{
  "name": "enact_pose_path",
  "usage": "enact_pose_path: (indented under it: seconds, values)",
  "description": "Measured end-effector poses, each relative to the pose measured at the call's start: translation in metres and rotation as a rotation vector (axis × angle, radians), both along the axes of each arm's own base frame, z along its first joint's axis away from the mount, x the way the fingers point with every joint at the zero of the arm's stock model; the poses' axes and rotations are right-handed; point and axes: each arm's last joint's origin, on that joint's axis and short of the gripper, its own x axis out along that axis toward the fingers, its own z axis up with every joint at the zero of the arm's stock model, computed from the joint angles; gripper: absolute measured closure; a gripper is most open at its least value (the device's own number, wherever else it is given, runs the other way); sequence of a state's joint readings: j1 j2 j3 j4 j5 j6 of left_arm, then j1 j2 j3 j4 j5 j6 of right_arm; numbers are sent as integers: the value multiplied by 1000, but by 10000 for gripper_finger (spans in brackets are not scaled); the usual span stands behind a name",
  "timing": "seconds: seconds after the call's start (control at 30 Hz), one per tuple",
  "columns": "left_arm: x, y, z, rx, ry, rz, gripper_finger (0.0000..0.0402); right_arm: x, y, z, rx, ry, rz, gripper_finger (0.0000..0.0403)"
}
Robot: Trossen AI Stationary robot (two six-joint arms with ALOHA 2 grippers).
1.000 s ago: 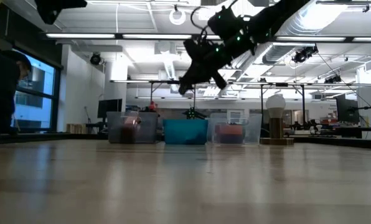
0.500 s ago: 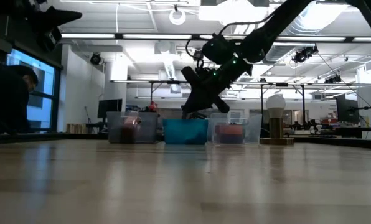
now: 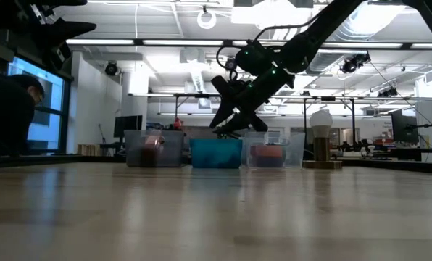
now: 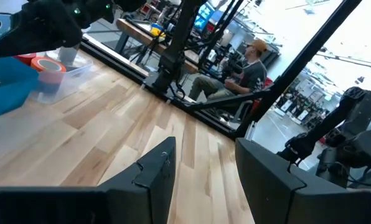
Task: Pick and place Stapler, Stapler remover, tape
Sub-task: Return to Home Position
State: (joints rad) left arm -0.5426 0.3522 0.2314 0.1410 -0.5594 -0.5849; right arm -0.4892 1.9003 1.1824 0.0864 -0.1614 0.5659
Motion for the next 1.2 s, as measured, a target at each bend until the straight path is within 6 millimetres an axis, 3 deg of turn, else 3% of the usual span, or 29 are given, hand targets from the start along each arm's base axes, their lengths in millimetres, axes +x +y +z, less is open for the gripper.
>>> enact_pose_path:
  seconds: [0.2, 0.37, 0.57, 0.87, 1.0, 1.2]
  values:
    - [0, 0, -1, 9, 7, 15, 238, -2, 3, 8, 6, -16, 65, 230]
    - [-1, 1, -4, 26, 40, 19, 238, -9, 12, 25, -12, -2, 159, 228]
    - [-2, 2, -11, 27, 98, 22, 238, -16, 38, 57, -84, -10, 251, 229]
    - [-3, 2, -16, 43, 145, 26, 238, -39, 104, 103, -199, 16, 452, 229]
    - [-1, -1, -22, 27, 95, -40, 238, -58, 136, 117, -244, -174, 496, 231]
    - [0, 0, -49, -16, -3, -16, 249, -106, 174, 106, -241, -450, 510, 233]
